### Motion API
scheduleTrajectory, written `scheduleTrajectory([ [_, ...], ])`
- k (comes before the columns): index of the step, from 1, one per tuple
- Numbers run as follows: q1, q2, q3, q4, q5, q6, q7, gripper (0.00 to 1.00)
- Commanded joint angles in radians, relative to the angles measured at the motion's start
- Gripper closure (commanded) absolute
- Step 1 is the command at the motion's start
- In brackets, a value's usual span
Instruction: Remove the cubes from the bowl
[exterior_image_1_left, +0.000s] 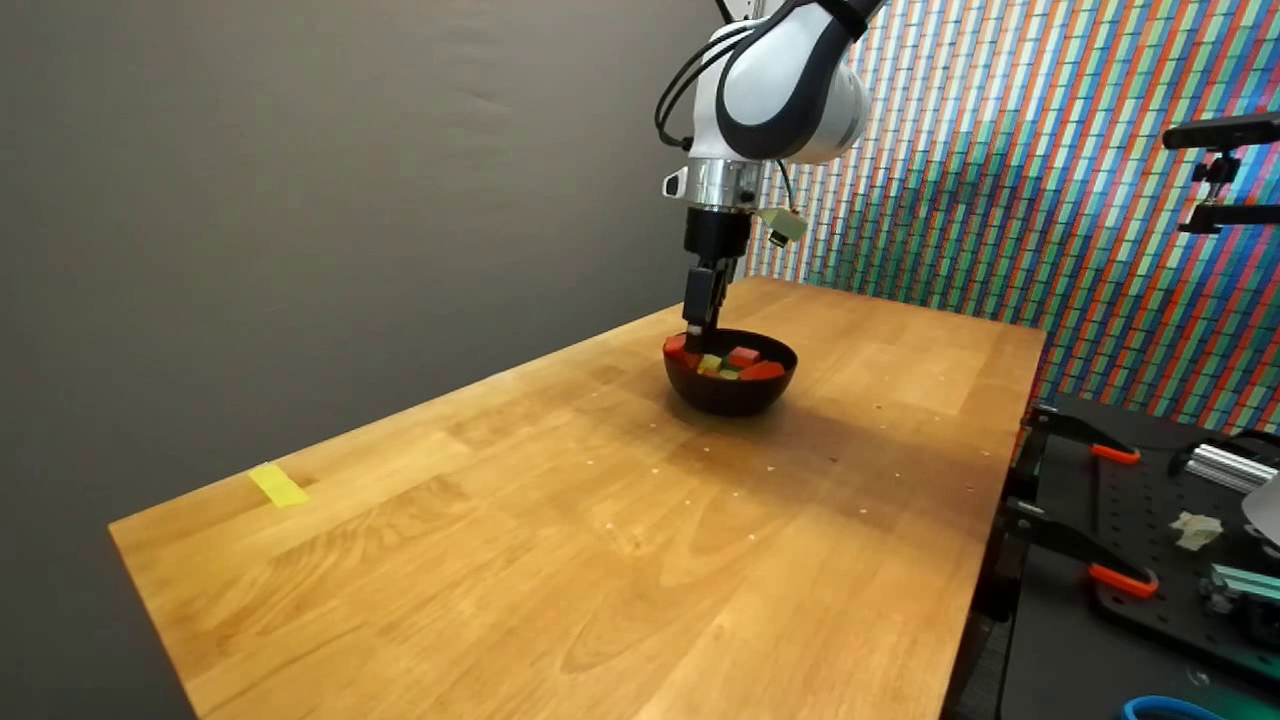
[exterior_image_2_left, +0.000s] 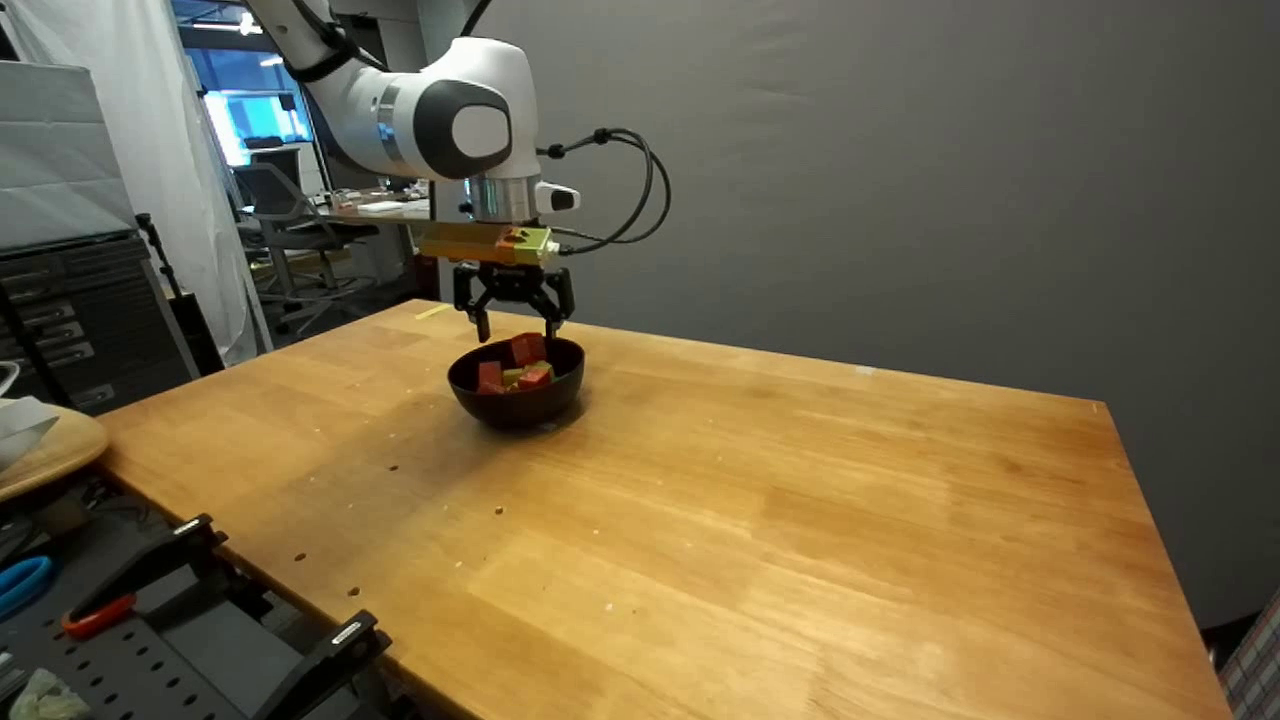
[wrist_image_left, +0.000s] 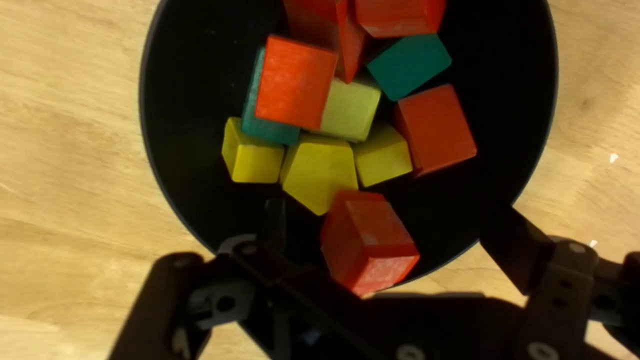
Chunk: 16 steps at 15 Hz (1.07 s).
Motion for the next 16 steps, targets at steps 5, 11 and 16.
scheduleTrajectory([
  [5,-0.022,0.070,0.016,0.071,-0.002,0.033,0.017,0.38],
  [11,-0.033,0.052,0.015,0.066,0.004,0.035,0.050,0.83],
  [16,-0.034,-0.150,0.054,-0.038,0.009,-0.039,0.009,0.84],
])
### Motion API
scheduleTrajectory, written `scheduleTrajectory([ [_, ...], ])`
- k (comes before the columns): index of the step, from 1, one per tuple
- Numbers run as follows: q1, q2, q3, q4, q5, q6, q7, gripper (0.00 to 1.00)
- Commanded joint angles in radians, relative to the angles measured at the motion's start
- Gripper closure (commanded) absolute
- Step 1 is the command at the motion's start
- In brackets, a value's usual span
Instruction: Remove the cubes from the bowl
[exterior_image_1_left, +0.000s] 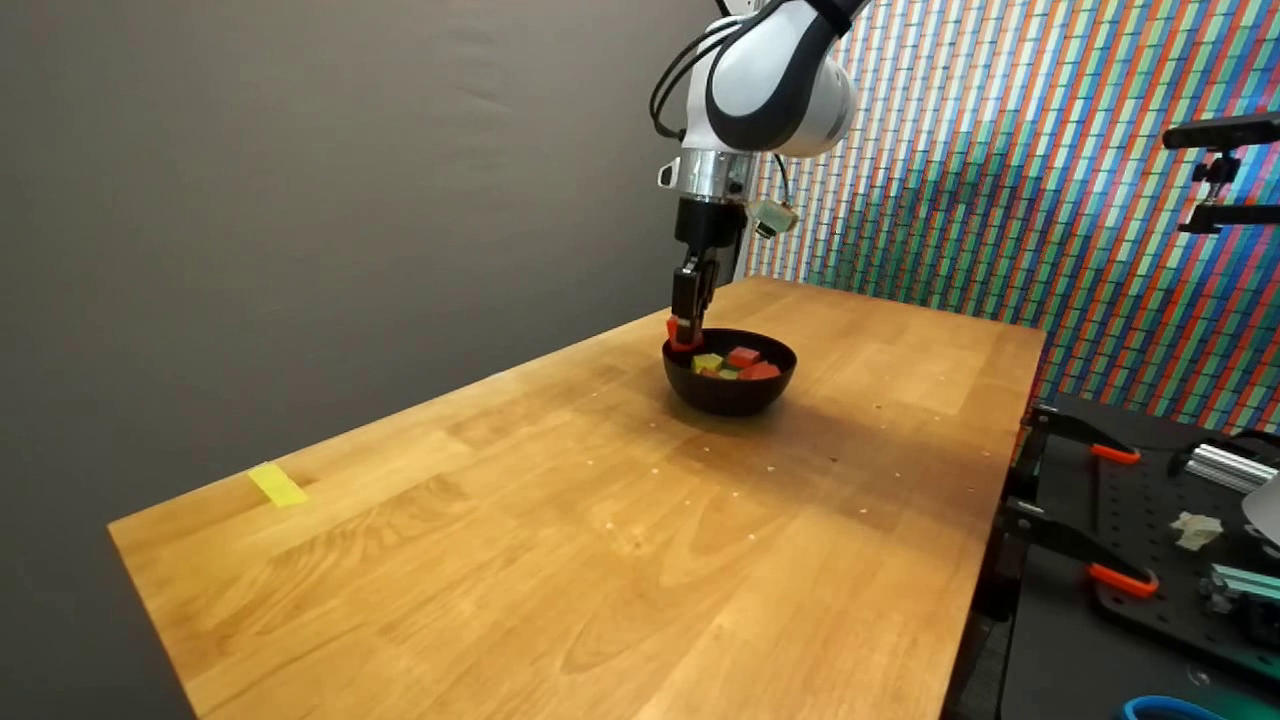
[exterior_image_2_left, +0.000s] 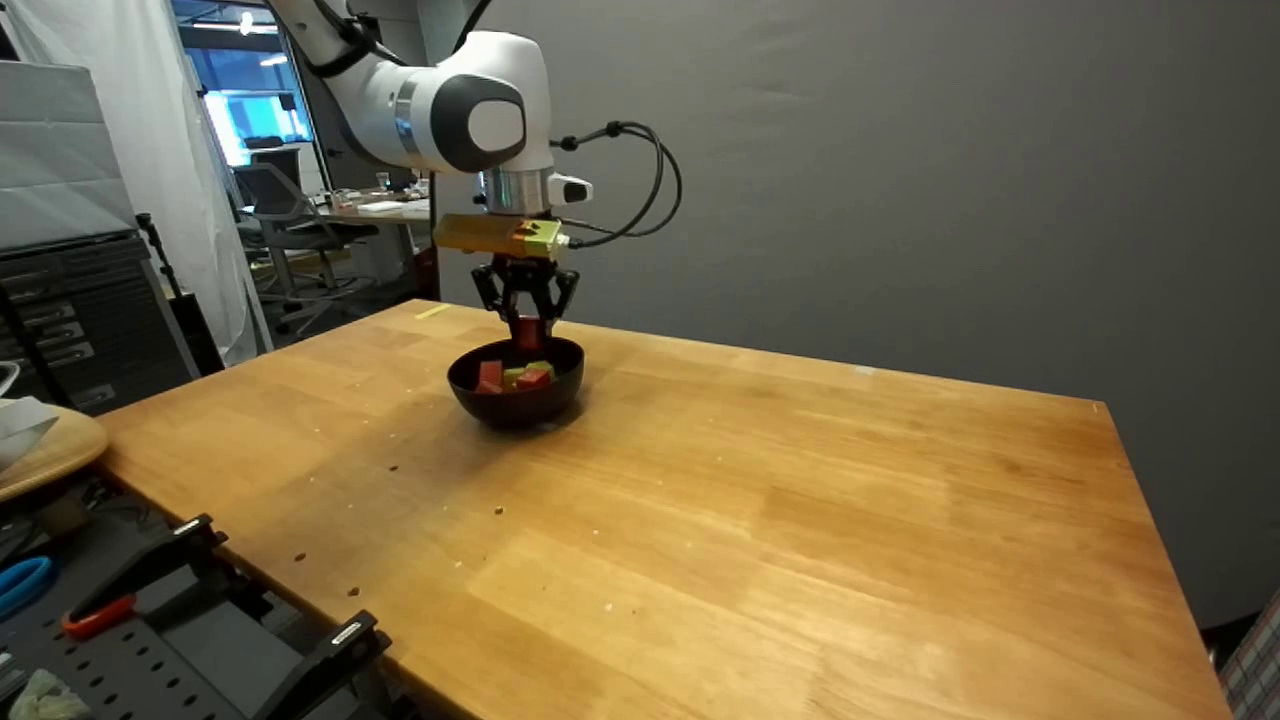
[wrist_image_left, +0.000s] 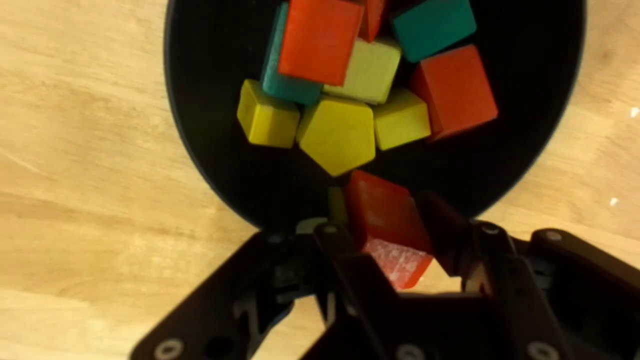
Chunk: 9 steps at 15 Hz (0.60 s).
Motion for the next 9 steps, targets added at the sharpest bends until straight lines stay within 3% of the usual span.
scheduleTrajectory([
  [1,0.000,-0.192,0.051,-0.092,0.007,-0.043,-0.032,0.84],
  [3,0.013,-0.230,0.102,-0.089,0.050,-0.067,-0.078,0.84],
  [6,0.047,-0.173,0.180,-0.017,0.173,-0.186,-0.165,0.84],
  [9,0.115,-0.066,0.180,0.025,0.149,-0.159,-0.103,0.84],
])
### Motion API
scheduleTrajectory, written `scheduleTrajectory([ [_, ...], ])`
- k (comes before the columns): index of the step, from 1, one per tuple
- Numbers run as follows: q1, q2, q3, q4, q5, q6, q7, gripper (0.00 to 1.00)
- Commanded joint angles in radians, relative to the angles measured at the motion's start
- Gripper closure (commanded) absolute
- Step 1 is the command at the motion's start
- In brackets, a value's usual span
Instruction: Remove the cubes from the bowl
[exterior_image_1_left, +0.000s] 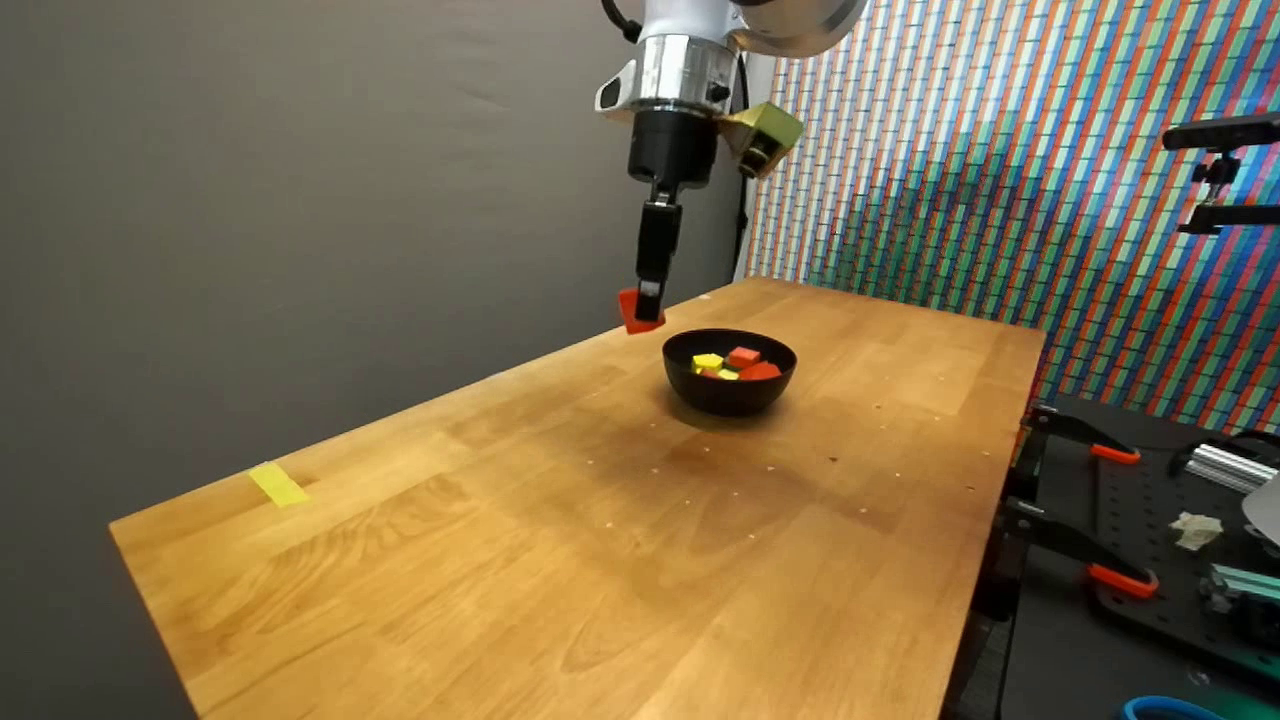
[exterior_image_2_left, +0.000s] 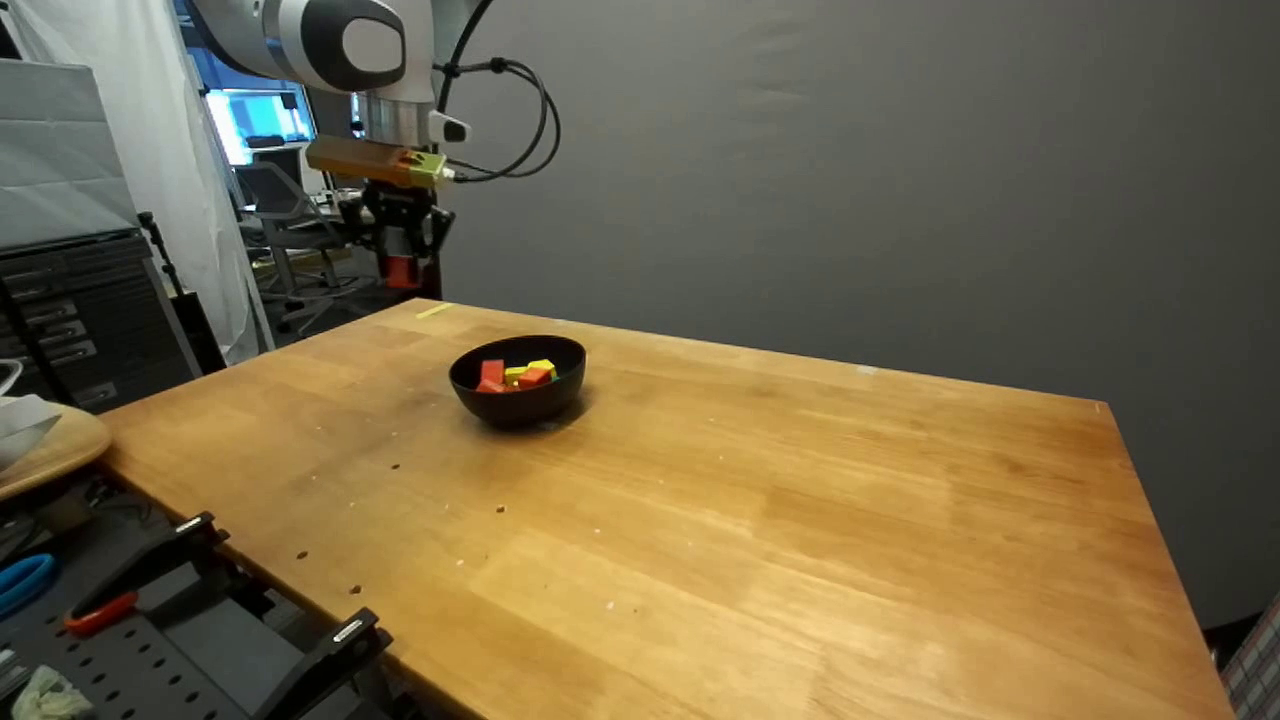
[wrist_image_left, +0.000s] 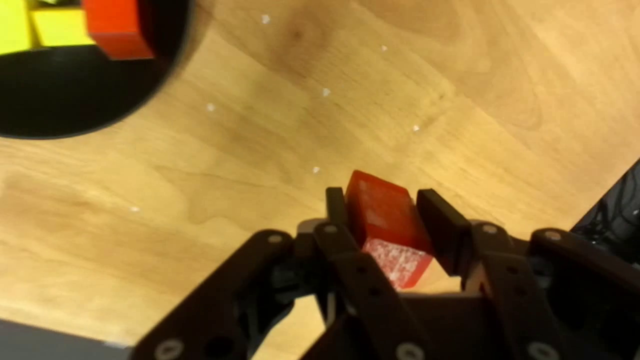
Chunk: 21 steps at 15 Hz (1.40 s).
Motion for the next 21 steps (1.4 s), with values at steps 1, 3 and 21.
scheduleTrajectory([
  [1,0.063,0.150,-0.007,0.079,-0.005,0.037,0.026,0.84],
  [3,0.085,0.229,-0.012,0.115,-0.016,0.070,0.055,0.84],
  [21,0.058,0.035,-0.207,0.038,-0.194,0.105,0.330,0.00],
])
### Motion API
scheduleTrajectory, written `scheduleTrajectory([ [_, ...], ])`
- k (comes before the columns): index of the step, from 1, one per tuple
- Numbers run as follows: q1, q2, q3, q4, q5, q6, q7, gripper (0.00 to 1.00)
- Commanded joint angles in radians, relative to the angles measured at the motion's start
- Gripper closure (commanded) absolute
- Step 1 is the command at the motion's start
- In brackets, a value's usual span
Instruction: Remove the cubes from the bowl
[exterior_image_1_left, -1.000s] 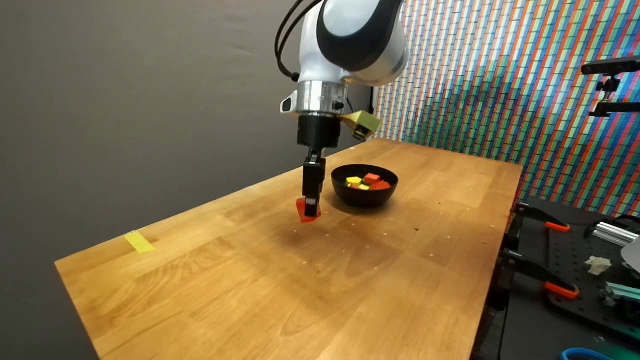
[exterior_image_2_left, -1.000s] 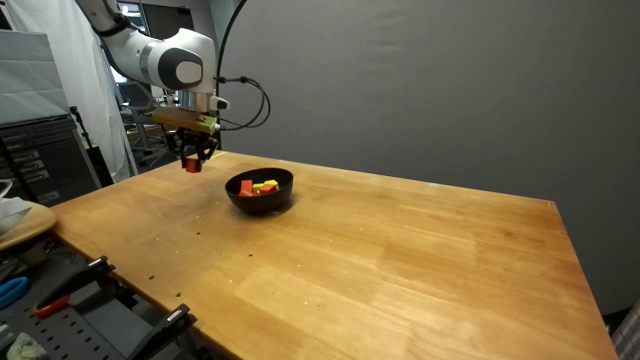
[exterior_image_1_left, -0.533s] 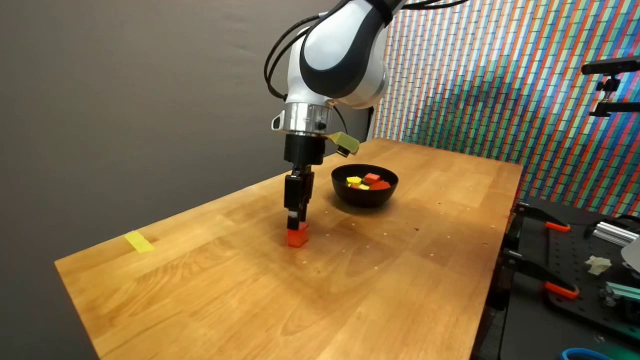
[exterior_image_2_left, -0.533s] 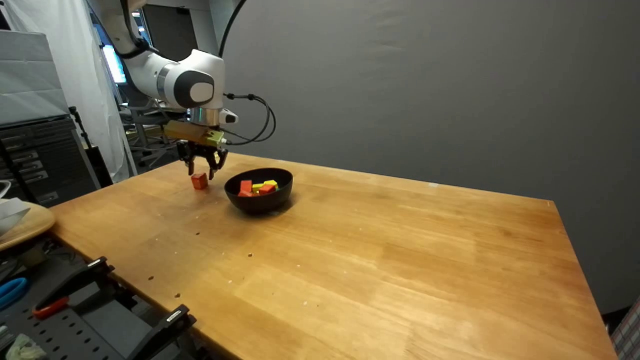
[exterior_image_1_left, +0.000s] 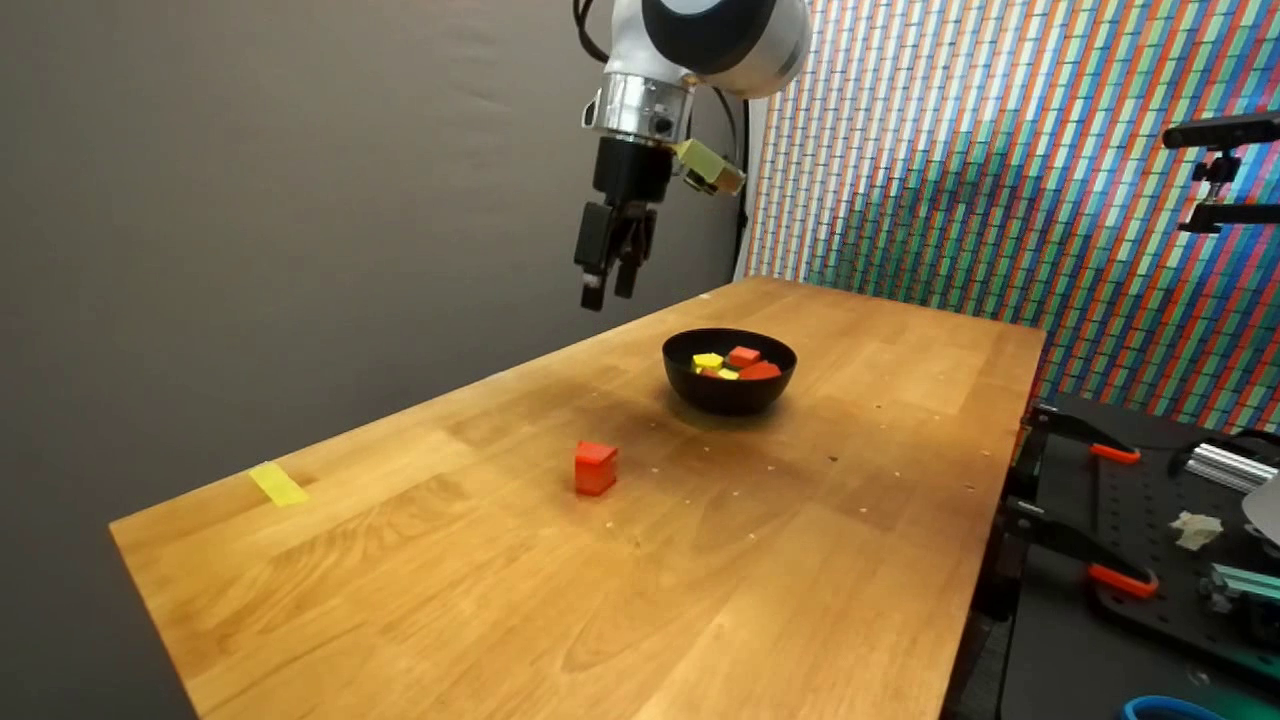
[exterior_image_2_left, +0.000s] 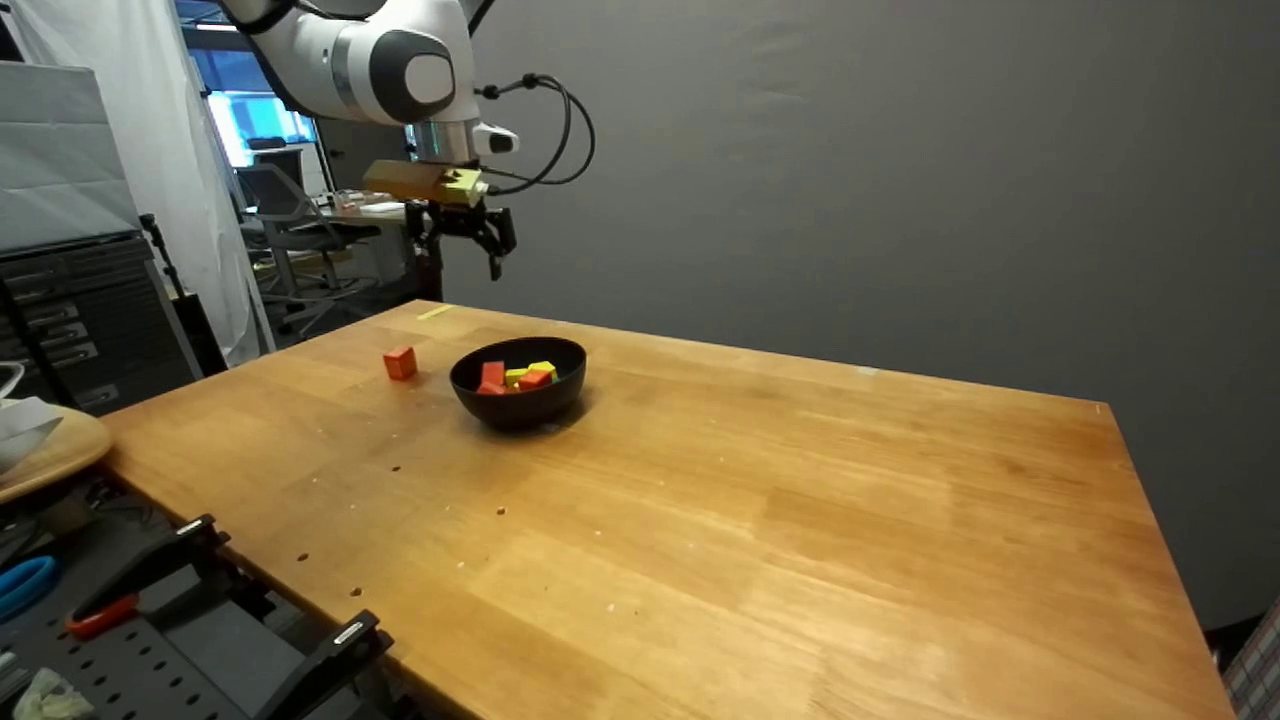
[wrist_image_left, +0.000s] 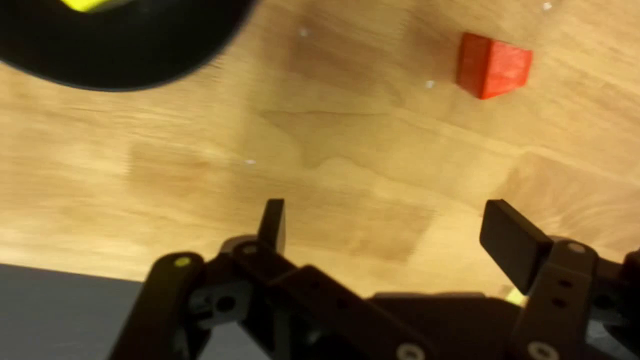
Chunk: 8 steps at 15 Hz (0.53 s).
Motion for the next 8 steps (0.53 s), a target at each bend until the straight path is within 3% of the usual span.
scheduleTrajectory([
  [1,-0.022,-0.123,-0.094,-0.141,-0.118,-0.005,0.034,0.00],
  [5,-0.056,-0.166,-0.169,-0.231,-0.288,0.019,0.014,0.00],
  [6,-0.060,-0.113,-0.142,-0.168,-0.242,-0.005,0.013,0.00],
  [8,-0.071,-0.113,-0.147,-0.179,-0.248,-0.005,0.013,0.00],
])
